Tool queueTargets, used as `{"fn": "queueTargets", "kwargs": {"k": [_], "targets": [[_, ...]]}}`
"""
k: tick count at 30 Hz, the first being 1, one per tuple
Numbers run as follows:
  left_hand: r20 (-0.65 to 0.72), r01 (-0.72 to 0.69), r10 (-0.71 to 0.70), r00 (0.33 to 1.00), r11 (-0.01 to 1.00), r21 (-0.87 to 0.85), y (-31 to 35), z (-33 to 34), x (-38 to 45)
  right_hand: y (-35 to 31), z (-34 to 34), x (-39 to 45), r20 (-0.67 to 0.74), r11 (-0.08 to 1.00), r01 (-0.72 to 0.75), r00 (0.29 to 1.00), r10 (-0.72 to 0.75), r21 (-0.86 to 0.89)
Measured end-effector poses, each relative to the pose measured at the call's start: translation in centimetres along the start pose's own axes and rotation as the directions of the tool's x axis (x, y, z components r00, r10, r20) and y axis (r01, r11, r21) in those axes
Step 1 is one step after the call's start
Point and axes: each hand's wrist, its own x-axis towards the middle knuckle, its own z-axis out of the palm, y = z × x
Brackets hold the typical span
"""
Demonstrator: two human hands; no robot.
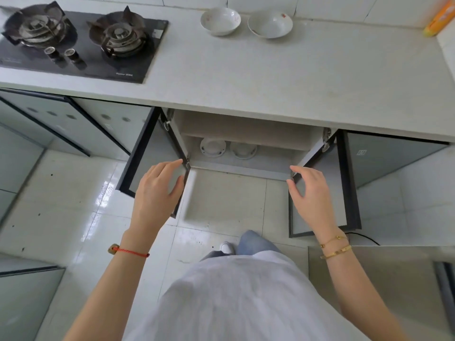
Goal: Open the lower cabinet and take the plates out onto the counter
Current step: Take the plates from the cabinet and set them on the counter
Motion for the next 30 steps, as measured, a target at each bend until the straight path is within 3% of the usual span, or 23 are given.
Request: {"fn": "queueTargets", "kwargs": {"k": [16, 30], "targets": [[0.040, 0.010, -0.010, 0.999, 1.000, -0.007, 4.3, 2.0, -3.2, 2.6, -1.7, -3.2, 0.015, 1.000, -0.009, 1.000, 0.009, 0.029], [0.045, 0.095, -0.096, 0.994, 0.995, 0.018, 5.2, 9.2, 0.2, 8.5, 1.5, 1.8, 0.101, 0.997, -0.069, 0.993, 0.064, 0.043]]}}
